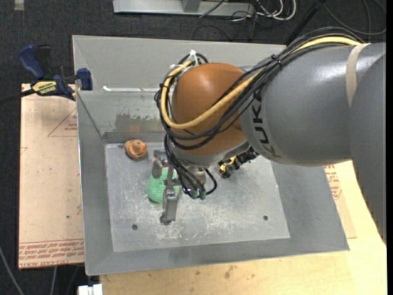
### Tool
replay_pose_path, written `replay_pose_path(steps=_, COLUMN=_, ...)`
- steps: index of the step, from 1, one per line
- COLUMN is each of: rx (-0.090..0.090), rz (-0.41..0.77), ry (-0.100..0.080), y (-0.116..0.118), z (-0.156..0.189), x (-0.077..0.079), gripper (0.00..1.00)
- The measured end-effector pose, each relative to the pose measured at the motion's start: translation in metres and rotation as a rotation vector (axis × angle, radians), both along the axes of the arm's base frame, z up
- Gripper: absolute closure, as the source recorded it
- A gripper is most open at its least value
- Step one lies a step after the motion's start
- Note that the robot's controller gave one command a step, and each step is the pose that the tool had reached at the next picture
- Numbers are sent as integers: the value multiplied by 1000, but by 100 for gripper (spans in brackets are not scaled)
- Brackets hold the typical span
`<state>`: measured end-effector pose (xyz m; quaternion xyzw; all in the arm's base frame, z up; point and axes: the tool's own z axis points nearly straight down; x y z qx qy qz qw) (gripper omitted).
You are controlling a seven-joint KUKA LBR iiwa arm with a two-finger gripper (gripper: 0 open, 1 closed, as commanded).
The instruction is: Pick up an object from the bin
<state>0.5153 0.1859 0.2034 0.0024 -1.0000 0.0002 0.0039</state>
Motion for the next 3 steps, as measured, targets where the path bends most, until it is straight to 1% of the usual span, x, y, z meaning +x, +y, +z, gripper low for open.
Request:
replay_pose_path(steps=1, rx=2, rz=-4, ry=-8, y=-1, z=5, x=2, gripper=0)
replay_pose_path(steps=2, rx=5, rz=63, ry=-15, y=-20, z=-27, x=31, gripper=0)
replay_pose_path(steps=3, rx=1, rz=178, ry=-8, y=-59, z=-59, x=34, gripper=0)
